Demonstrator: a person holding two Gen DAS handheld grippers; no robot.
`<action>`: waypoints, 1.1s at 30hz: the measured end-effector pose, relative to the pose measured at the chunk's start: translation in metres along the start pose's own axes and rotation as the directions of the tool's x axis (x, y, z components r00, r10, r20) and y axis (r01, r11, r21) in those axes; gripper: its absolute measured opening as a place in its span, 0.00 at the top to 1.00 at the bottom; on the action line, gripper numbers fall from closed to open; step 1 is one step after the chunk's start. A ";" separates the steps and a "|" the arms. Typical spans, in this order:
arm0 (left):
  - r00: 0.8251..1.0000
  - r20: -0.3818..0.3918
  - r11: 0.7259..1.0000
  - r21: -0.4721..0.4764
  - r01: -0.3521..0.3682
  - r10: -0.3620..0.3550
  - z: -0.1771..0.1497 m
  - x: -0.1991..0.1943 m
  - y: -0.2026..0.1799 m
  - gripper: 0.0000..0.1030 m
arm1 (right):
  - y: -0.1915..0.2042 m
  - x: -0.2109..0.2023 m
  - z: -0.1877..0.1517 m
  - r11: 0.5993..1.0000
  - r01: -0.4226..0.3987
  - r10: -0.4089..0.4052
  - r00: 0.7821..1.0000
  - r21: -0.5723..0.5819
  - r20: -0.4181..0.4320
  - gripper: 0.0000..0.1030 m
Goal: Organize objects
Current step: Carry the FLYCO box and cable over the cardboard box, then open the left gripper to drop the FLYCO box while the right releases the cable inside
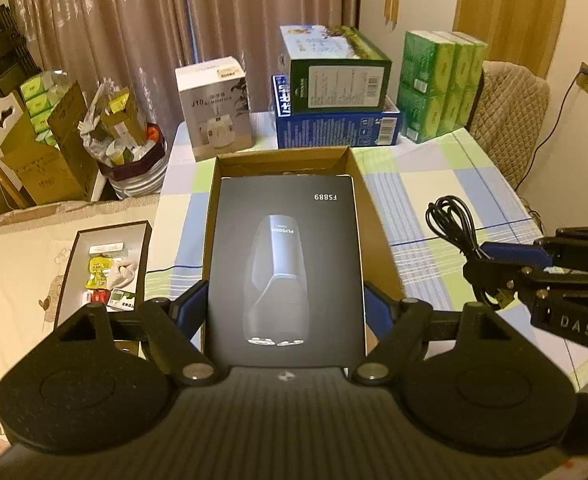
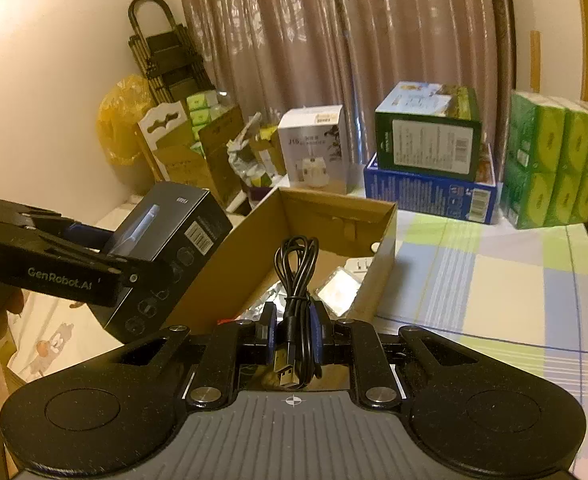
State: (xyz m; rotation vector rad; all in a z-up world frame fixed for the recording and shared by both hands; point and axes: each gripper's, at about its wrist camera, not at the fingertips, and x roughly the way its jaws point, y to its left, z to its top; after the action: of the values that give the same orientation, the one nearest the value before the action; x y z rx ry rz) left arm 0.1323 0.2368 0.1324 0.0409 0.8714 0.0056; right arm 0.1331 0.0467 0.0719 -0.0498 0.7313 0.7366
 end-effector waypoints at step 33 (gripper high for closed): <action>0.999 -0.043 0.999 -0.047 0.004 -0.006 -0.009 0.066 0.033 0.12 | -0.007 0.069 -0.008 0.998 -0.030 0.034 0.997 0.059 -0.065 0.87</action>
State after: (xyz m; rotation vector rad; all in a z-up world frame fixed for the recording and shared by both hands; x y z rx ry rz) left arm 0.1679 0.2716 0.0771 -0.0058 0.9142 0.0224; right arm 0.1685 0.0801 0.0214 -0.0094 0.8175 0.7464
